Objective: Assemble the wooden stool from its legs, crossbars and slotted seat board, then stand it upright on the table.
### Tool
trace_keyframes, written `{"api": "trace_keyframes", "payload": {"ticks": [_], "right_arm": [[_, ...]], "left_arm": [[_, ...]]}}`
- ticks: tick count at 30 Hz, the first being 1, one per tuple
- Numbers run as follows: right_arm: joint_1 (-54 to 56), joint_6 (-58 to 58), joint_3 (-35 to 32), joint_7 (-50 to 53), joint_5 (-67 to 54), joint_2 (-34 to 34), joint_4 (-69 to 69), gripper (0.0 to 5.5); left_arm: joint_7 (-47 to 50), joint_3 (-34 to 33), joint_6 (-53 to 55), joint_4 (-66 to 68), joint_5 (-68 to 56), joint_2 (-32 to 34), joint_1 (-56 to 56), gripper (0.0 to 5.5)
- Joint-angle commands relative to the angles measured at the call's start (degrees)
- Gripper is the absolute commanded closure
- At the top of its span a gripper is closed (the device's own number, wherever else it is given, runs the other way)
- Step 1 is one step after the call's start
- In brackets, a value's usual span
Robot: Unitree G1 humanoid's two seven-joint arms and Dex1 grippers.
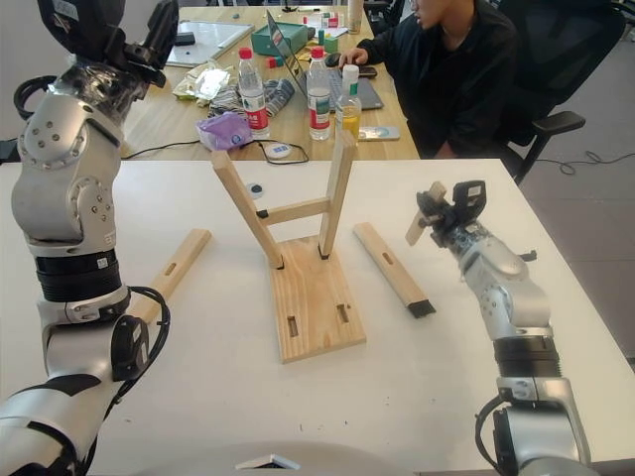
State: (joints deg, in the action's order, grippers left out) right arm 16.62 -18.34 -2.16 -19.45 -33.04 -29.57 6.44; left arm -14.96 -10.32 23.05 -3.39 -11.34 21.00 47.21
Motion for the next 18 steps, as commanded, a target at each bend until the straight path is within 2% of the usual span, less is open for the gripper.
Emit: {"api": "trace_keyframes", "payload": {"ticks": [1,7,18], "right_arm": [[-1.56,-1.96,-0.16,-1.23,1.71,1.43,-3.41,5.09],[-1.21,-3.60,-0.10,-1.21,3.31,4.56,-5.56,5.09],[-2.52,0.01,-0.65,-2.64,9.58,7.45,-0.50,5.09]], "left_arm": [[1.15,0.43,0.63,-1.51,0.05,-0.42,0.18,2.57],[2.12,0.97,1.63,-2.72,-0.02,-0.89,-0.26,2.57],[-0.01,0.60,-1.90,3.75,0.18,0.36,-1.03,2.57]]}}
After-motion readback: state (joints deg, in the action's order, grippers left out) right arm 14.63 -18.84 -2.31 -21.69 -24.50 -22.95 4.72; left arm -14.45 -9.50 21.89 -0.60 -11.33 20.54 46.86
